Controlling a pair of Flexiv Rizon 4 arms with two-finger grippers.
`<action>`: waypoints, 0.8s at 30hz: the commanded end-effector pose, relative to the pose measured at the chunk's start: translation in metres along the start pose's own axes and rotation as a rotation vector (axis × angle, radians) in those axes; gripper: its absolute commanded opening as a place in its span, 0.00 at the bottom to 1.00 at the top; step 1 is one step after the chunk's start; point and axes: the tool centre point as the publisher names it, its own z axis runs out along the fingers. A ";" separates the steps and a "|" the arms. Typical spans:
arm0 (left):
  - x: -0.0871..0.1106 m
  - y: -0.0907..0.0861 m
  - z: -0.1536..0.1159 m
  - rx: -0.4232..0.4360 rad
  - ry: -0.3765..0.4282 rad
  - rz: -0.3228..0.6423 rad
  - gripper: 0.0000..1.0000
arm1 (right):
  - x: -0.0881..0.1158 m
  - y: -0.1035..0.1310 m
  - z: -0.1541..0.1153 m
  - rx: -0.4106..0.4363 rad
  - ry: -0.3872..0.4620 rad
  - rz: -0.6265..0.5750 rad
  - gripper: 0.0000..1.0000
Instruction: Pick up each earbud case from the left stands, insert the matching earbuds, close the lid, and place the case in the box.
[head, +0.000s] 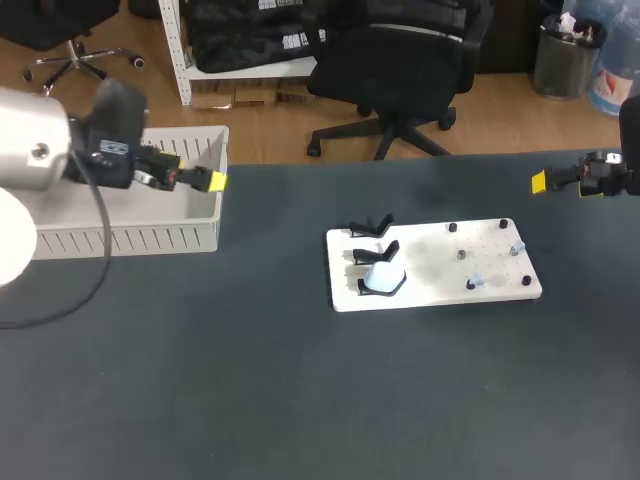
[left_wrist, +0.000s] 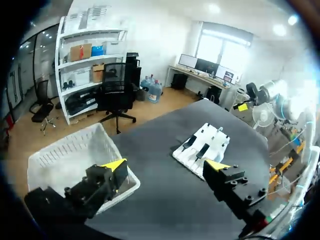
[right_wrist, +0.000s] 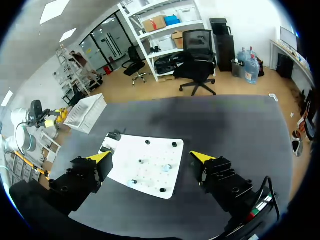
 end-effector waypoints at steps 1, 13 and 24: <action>-0.003 -0.013 0.012 0.184 -0.105 0.282 1.00 | 0.000 -0.001 0.000 -0.002 0.001 -0.001 1.00; 0.010 -0.070 0.048 0.402 -0.139 0.541 1.00 | 0.000 -0.001 0.000 -0.002 0.001 -0.001 1.00; 0.040 -0.102 0.077 0.528 -0.173 0.614 1.00 | 0.000 -0.001 0.000 -0.002 0.001 -0.001 1.00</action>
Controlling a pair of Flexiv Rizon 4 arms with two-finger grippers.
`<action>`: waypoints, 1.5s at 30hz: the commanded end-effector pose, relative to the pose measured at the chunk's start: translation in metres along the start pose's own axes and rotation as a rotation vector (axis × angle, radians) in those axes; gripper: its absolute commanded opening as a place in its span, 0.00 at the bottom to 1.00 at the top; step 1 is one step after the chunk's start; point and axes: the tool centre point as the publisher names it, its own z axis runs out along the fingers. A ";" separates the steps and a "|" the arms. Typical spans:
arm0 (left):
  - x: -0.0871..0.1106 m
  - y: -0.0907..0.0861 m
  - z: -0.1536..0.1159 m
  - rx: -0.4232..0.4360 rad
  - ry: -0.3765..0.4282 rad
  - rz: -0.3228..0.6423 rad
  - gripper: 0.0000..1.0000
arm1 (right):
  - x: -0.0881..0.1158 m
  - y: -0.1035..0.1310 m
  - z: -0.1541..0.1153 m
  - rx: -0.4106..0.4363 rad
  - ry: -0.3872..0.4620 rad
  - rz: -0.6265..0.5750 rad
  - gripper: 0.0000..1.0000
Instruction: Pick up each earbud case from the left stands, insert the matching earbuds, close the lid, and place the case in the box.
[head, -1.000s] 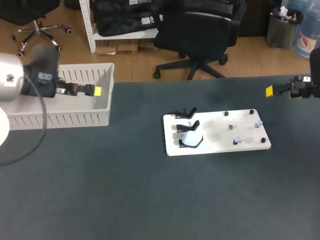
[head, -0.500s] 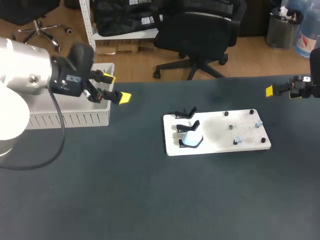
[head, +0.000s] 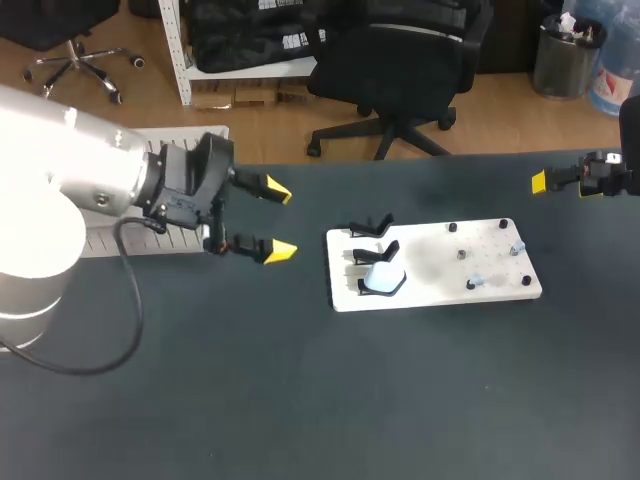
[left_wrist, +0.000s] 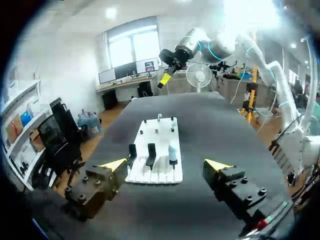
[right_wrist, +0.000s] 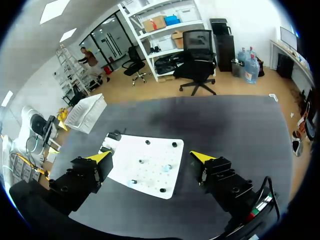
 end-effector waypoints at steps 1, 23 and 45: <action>0.011 -0.002 0.015 0.063 -0.121 0.020 1.00 | 0.000 -0.001 0.000 -0.002 0.001 -0.001 1.00; 0.027 -0.023 0.083 0.115 -0.077 -0.008 0.47 | 0.000 -0.001 0.000 -0.002 0.001 -0.001 1.00; 0.031 -0.017 0.122 0.138 -0.052 -0.063 0.49 | 0.000 -0.001 0.000 -0.002 0.001 -0.001 1.00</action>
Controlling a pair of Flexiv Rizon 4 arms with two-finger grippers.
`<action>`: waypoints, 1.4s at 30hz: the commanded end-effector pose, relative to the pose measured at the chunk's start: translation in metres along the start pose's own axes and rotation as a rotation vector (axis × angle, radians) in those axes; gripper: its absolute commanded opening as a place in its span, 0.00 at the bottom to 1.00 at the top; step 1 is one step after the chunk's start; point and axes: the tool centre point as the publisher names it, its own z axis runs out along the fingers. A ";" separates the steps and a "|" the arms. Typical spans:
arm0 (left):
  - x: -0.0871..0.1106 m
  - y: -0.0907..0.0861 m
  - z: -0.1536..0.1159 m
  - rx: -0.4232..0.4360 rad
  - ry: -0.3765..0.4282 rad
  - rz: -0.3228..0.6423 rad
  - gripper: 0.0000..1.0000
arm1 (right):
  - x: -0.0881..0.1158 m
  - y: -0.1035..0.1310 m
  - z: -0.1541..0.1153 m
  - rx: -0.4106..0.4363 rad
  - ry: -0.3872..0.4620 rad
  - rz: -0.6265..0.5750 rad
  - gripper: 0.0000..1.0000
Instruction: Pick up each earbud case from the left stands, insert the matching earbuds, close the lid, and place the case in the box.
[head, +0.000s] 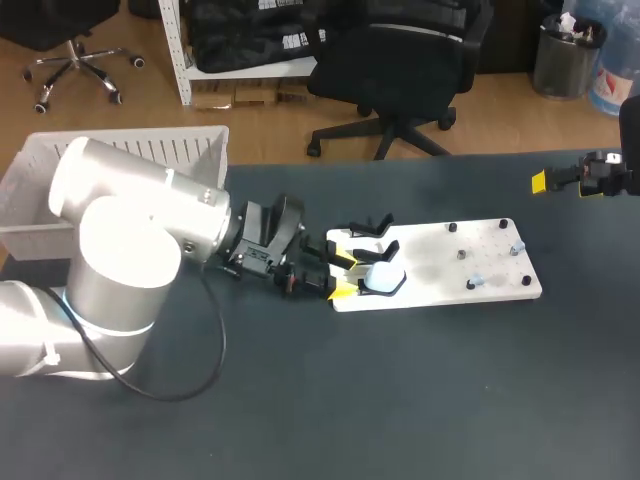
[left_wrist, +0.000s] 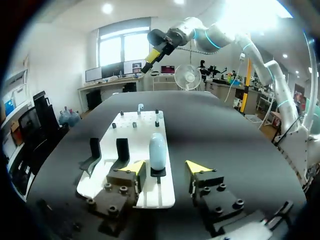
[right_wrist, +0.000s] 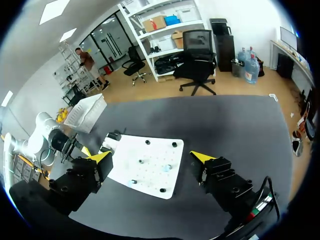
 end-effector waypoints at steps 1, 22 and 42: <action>-0.001 0.006 0.007 0.009 0.001 -0.005 0.49 | 0.000 -0.001 0.000 -0.002 0.001 -0.001 1.00; 0.002 0.007 0.025 -0.002 -0.008 -0.041 0.67 | 0.000 -0.001 0.000 -0.002 0.001 -0.001 1.00; -0.002 0.005 0.037 0.018 -0.025 -0.062 0.50 | 0.000 -0.001 0.000 -0.002 0.001 -0.001 1.00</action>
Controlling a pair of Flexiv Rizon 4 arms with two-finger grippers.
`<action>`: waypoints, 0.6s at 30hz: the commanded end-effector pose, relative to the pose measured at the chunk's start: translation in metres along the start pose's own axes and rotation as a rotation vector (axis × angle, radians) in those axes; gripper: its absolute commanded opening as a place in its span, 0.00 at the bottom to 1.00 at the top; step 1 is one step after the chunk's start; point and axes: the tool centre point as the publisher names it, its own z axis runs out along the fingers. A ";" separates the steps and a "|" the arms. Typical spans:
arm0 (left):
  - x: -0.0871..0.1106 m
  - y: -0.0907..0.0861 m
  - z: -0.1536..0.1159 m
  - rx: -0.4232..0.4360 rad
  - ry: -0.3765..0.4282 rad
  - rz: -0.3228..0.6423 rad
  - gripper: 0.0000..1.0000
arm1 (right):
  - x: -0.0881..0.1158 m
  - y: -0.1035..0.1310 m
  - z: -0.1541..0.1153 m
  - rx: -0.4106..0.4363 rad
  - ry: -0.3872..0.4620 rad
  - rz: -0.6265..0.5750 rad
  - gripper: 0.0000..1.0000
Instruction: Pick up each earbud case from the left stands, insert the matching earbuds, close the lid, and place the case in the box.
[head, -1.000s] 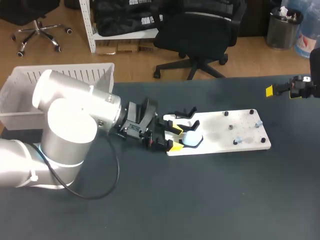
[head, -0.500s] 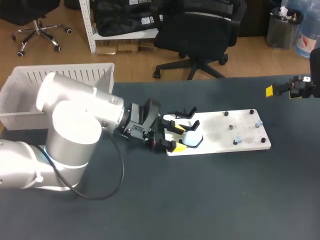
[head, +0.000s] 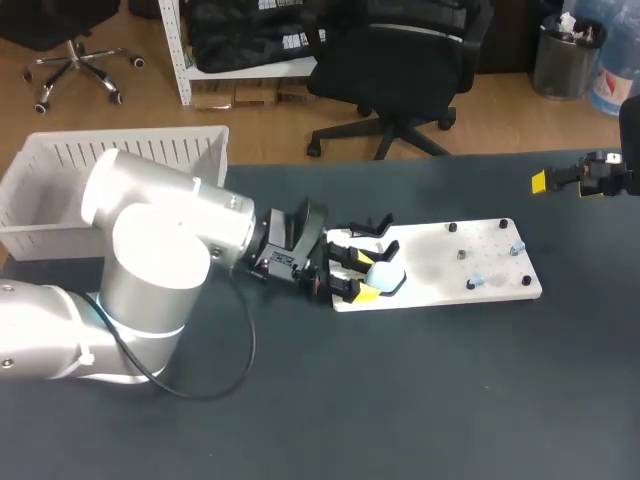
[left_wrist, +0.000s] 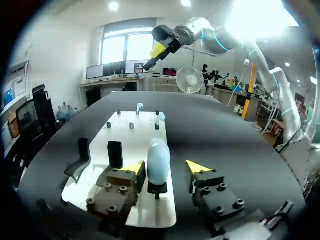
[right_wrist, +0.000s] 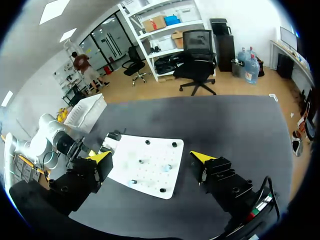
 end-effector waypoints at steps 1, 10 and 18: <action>0.001 0.004 0.005 0.001 0.002 -0.008 0.49 | 0.000 -0.001 0.000 -0.002 0.001 -0.001 1.00; 0.001 0.007 0.007 -0.014 -0.013 -0.021 0.49 | 0.000 -0.001 0.000 -0.002 0.001 -0.001 1.00; 0.002 0.008 0.008 -0.018 -0.018 -0.020 0.48 | 0.000 -0.001 0.000 -0.002 0.001 -0.001 1.00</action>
